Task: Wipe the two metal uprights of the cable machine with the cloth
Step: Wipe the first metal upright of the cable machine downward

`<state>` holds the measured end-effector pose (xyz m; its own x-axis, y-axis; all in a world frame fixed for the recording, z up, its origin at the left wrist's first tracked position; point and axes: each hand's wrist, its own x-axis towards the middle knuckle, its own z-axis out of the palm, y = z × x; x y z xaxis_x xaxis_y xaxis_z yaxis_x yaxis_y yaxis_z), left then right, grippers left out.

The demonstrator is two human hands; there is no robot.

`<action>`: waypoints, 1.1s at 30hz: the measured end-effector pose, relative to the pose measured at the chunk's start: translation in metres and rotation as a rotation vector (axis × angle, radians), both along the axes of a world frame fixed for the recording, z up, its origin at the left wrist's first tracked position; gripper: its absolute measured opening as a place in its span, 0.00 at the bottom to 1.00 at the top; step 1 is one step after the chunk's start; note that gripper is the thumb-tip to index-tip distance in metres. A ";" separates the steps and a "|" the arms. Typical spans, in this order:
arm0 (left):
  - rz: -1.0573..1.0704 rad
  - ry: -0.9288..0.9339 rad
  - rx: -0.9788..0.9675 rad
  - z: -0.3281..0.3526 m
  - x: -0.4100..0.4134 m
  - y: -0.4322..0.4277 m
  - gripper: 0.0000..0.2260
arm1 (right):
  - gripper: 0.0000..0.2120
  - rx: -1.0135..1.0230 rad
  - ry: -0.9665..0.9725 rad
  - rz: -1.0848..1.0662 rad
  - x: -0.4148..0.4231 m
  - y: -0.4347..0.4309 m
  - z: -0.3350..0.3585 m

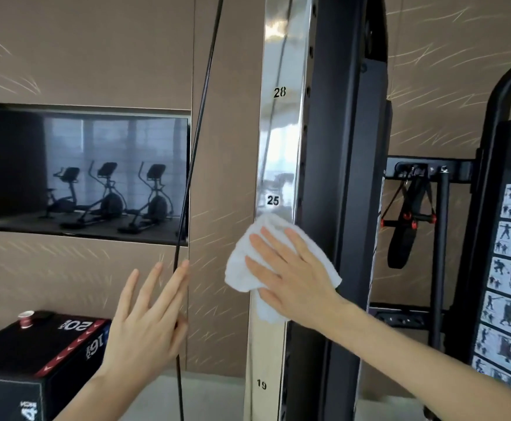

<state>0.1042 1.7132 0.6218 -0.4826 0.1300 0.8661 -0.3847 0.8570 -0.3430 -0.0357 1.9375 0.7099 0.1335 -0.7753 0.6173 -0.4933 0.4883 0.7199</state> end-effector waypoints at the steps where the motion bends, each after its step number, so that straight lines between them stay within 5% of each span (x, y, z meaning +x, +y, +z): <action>1: -0.002 -0.001 -0.009 0.000 0.001 -0.002 0.25 | 0.22 0.011 0.023 -0.015 -0.002 0.003 0.012; 7: -0.025 -0.001 -0.018 -0.004 -0.007 -0.001 0.23 | 0.21 -0.197 -0.048 -0.063 0.005 -0.015 0.055; 13: -0.071 0.014 -0.018 -0.010 -0.008 -0.004 0.23 | 0.25 0.137 -0.033 -0.122 0.013 -0.003 -0.049; 22: -0.195 -0.022 -0.162 0.001 -0.017 -0.040 0.24 | 0.19 -0.090 0.020 -0.270 0.017 -0.028 0.058; 28: -0.338 -0.018 -0.194 0.010 -0.026 -0.071 0.22 | 0.20 0.336 0.105 -0.428 0.025 -0.036 0.013; 33: -0.454 -0.020 -0.186 0.012 -0.038 -0.082 0.20 | 0.20 0.080 0.247 -0.485 0.018 -0.049 0.104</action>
